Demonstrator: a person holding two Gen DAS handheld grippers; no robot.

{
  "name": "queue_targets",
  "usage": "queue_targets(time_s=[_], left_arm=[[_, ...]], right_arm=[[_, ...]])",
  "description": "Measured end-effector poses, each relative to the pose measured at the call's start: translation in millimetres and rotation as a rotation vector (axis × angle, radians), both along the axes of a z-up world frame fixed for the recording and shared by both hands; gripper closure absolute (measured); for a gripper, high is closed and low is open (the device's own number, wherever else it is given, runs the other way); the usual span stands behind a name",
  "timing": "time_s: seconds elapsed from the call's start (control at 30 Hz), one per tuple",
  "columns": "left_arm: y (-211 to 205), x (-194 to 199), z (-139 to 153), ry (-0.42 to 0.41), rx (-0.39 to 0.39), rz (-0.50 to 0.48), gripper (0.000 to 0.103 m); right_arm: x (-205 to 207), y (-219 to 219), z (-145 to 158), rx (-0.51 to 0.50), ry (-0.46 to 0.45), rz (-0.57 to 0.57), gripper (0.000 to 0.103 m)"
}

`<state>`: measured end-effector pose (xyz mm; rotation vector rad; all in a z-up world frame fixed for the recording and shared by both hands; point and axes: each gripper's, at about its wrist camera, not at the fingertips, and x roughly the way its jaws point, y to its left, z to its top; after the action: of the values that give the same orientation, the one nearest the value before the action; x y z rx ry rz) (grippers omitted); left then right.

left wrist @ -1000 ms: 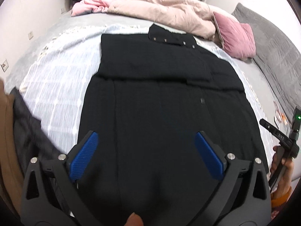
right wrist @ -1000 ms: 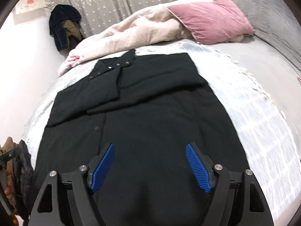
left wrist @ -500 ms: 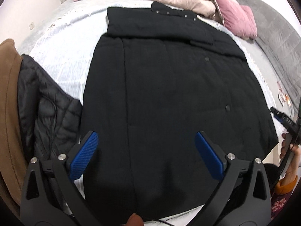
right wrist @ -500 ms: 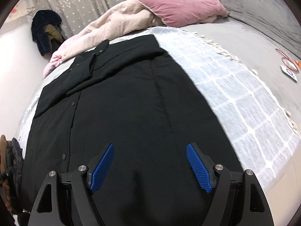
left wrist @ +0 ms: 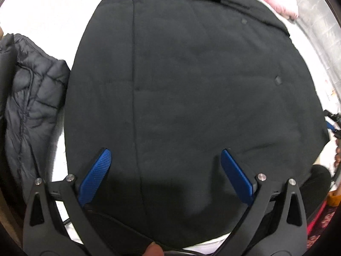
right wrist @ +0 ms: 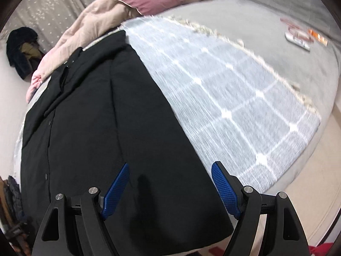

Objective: Fold large clothes

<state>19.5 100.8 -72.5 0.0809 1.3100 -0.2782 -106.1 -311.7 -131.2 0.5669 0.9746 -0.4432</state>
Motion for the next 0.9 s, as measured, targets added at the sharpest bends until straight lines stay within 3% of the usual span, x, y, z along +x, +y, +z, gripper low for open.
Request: queue_targets(time_s=[0.2, 0.37, 0.43, 0.57, 0.63, 0.8, 0.9], left_arm=[[0.7, -6.5, -6.0, -0.007, 0.029, 0.006, 0.001], [1.9, -15.9, -5.5, 0.000, 0.028, -0.039, 0.001], [10.4, -20.4, 0.9, 0.007, -0.024, -0.029, 0.001], [39.5, -24.9, 18.2, 0.046, -0.208, 0.047, 0.001], [54.8, -26.2, 26.9, 0.044, -0.240, 0.097, 0.001], [64.0, -25.7, 36.7, 0.054, -0.222, 0.114, 0.001], [53.4, -22.9, 37.7, 0.053, -0.156, 0.105, 0.002]], right_arm=[[-4.8, -12.8, -15.2, 0.095, 0.021, 0.032, 0.023], [-2.7, -11.1, -16.1, 0.085, 0.020, 0.086, 0.018], [-3.0, -7.9, -17.0, 0.090, 0.012, 0.116, 0.017], [-3.1, -7.8, -16.8, 0.117, -0.012, 0.150, 0.016], [-3.2, -10.2, -16.4, 0.133, -0.014, 0.150, 0.016], [-1.3, -5.7, -14.8, 0.122, 0.001, 0.160, 0.016], [1.0, 0.9, -15.0, 0.087, 0.013, 0.186, 0.016]])
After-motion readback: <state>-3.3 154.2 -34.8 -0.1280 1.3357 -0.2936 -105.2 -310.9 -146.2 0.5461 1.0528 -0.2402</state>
